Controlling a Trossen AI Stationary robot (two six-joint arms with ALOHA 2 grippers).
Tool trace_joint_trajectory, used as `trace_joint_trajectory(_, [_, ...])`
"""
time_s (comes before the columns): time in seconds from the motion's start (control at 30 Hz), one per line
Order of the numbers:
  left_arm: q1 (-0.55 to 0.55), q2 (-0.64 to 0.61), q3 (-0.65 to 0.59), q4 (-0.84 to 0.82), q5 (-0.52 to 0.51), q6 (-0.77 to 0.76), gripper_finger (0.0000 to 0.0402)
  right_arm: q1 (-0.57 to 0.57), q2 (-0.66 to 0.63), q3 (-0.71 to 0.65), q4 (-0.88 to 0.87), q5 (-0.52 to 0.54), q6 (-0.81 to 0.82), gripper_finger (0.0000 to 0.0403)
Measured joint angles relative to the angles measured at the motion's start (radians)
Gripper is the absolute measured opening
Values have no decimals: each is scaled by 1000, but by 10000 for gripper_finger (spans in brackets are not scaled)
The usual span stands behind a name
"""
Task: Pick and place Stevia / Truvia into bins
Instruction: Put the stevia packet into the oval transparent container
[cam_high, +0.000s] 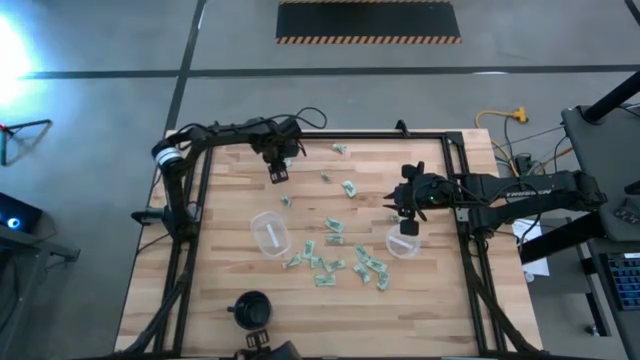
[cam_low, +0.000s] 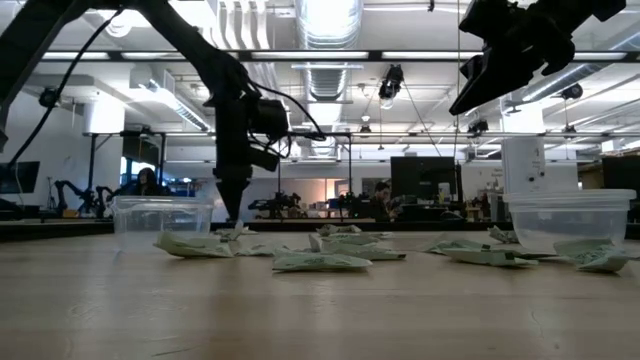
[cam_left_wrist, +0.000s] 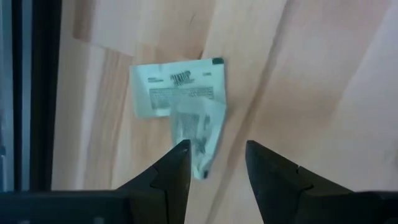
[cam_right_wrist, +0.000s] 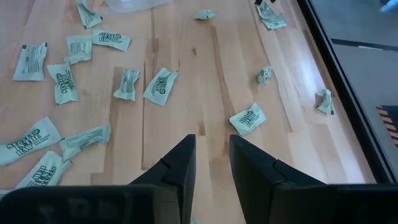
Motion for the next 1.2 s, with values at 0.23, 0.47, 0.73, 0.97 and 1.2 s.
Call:
trace_joint_trajectory(0.23, [9,16,0,10,-27,-12,136,0,0,-5,0,-60,2,84])
trace_joint_trajectory(0.47, [18,28,-1,9,-1,-27,136,0,0,-7,1,-68,1,84])
trace_joint_trajectory(0.73, [18,46,-2,9,32,-42,136,0,0,-7,0,-69,4,77])
trace_joint_trajectory(0.97, [17,46,1,-29,126,-45,136,0,0,-7,1,-71,5,76])
trace_joint_trajectory(1.2, [15,44,7,-71,99,-46,136,0,0,-7,21,-71,7,78])
